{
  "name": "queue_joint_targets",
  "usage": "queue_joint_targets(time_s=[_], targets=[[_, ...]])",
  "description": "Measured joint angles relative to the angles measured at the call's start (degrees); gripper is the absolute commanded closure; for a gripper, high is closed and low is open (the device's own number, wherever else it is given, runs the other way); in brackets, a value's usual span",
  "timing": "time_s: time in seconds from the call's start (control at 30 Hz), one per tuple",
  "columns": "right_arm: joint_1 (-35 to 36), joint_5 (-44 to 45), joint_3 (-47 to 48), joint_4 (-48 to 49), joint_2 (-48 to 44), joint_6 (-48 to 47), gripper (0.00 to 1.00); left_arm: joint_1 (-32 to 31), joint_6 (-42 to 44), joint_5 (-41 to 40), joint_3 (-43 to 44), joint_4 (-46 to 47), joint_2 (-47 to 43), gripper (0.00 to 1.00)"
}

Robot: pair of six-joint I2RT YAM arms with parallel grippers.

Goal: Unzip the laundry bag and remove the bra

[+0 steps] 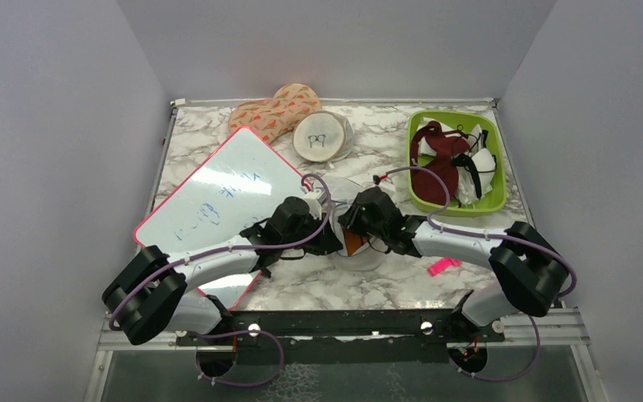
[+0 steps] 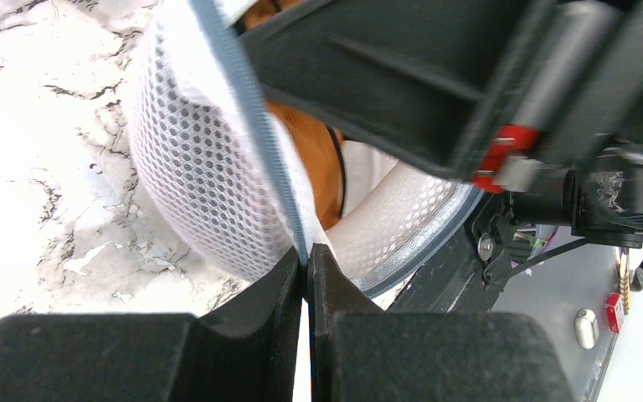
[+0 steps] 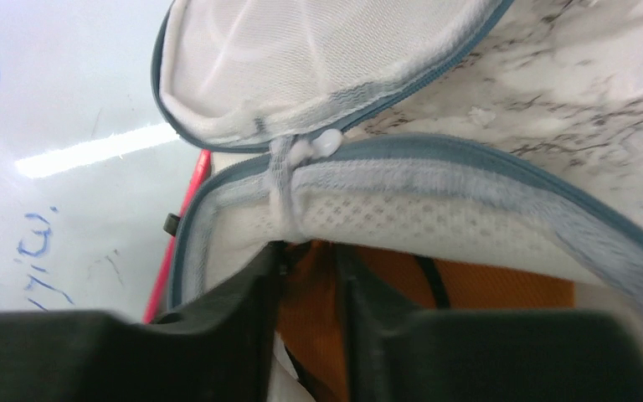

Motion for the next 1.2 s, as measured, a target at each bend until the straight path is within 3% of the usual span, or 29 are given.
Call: queue_joint_targets(time_s=[0.07,0.37,0.7,0.83,1.03,1.2], targets=[[0.0,0.1,-0.2,-1.2,-3.3,-1.1,0.99,0.0,0.2,0.0,0.0,-0.1,0.0,1.0],[0.2,1.0,-2.4,-3.3,-11.0,-5.6,0.99,0.0,0.4,-0.1,0.0,-0.8,-0.3,1.0],[0.2,1.1,-5.4,-2.7,-8.9,-11.7,0.95,0.0,0.3,-0.9,0.4,-3.1,-6.2,1.0],[0.2,-1.9,-5.4,-2.3,-9.9,-14.6,0.99,0.0,0.3,-1.2,0.5,-3.1,-6.0,1.0],[0.2,-8.8,-5.4,-2.2,-19.1,-17.0,0.99,0.0,-0.3,-1.1,0.5,-2.4,-3.8,1.0],[0.2,-9.6,-5.4,-2.3,-25.9,-12.9,0.99,0.0,-0.5,-1.1,0.5,-1.7,-2.4,1.0]])
